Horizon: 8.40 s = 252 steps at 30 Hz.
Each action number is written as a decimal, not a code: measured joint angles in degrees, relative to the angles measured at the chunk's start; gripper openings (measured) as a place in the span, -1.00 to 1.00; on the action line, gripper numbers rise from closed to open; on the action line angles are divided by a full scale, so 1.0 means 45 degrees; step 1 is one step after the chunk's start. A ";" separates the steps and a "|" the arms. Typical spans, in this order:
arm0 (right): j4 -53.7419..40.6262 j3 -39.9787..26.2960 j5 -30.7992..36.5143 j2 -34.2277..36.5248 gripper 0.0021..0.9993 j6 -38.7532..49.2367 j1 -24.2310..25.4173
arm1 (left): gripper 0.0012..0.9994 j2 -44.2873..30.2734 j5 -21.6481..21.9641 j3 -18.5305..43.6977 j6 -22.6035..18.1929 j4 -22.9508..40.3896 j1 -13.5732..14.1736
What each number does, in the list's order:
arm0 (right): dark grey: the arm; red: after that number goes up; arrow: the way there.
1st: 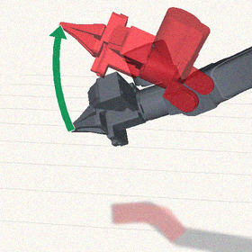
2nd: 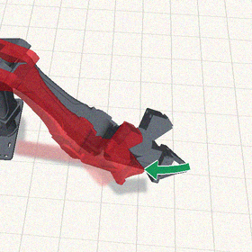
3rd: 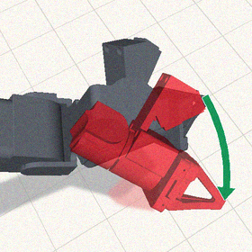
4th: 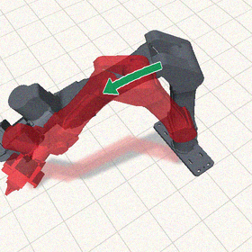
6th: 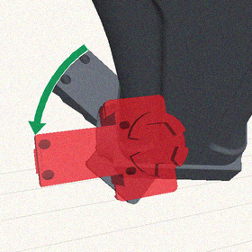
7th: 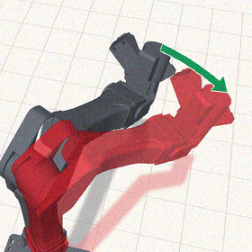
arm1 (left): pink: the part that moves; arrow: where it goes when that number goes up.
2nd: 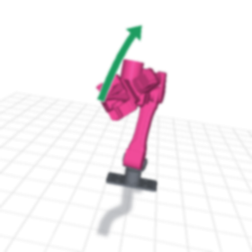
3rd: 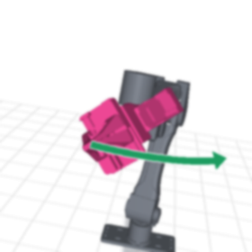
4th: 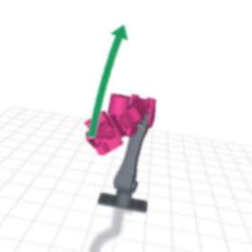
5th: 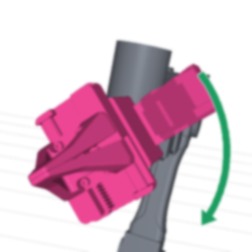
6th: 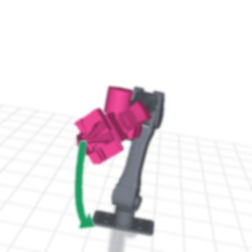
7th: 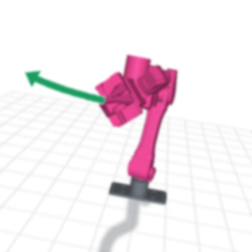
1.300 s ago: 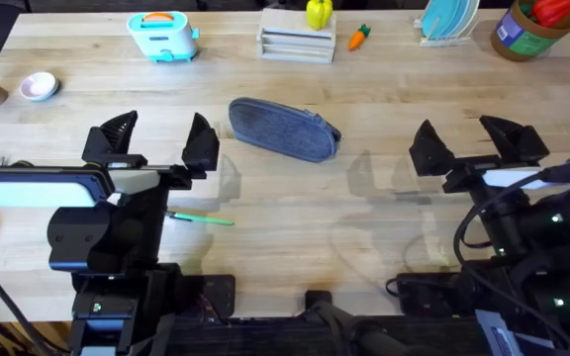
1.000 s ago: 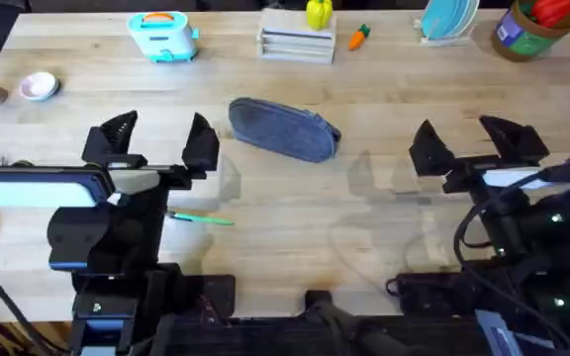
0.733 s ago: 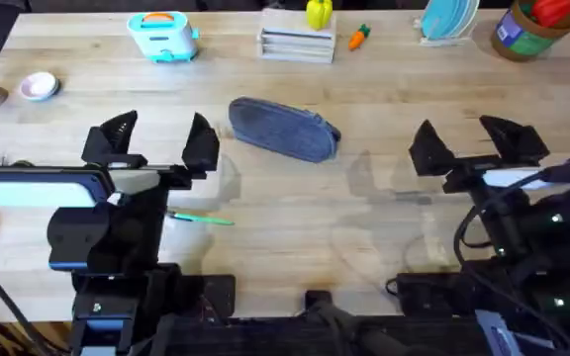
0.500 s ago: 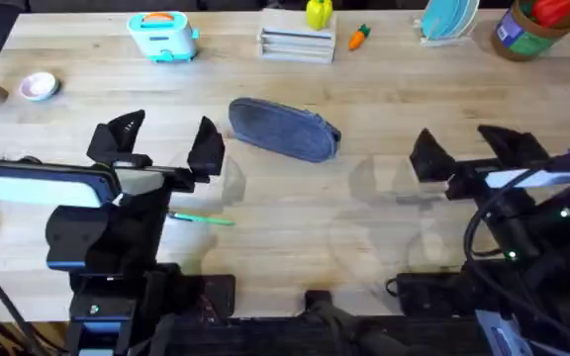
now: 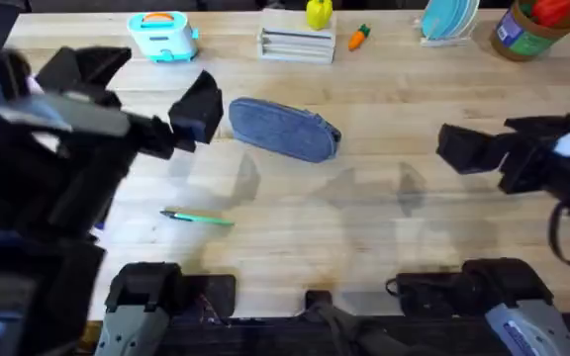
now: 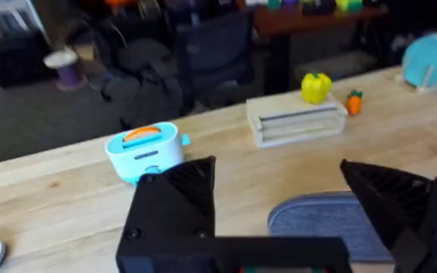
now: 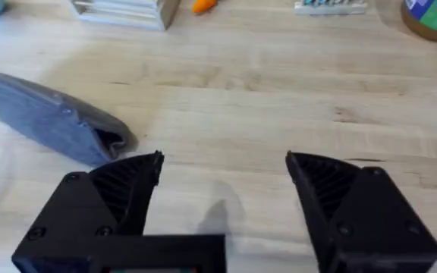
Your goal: Unzip the bag, pick up the pens from the table one at a time and place them inside, then zip the bag closed.
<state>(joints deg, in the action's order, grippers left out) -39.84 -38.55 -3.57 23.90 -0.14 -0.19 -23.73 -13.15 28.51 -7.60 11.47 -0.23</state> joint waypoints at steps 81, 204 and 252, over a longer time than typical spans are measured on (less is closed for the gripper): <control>-0.2525 -0.5410 -0.1221 0.4046 0.99 -0.0002 0.0000 | 0.99 -1.7096 -0.6499 0.8927 -1.4989 0.8186 -0.0588; 0.2725 -0.5801 -0.2921 1.3109 -0.94 0.0418 -0.5872 | -0.92 -1.7096 -0.6435 0.8927 -1.5125 0.8198 -0.0578; 0.5168 -1.2034 -0.5843 2.0074 0.08 -0.1951 -0.7308 | -0.92 -1.7096 -0.6178 0.8941 -1.5120 0.8116 -0.0753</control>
<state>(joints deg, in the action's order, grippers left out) -16.58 -92.70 -29.87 114.24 -8.92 -33.07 -100.66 -40.95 68.75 -75.64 47.99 -3.62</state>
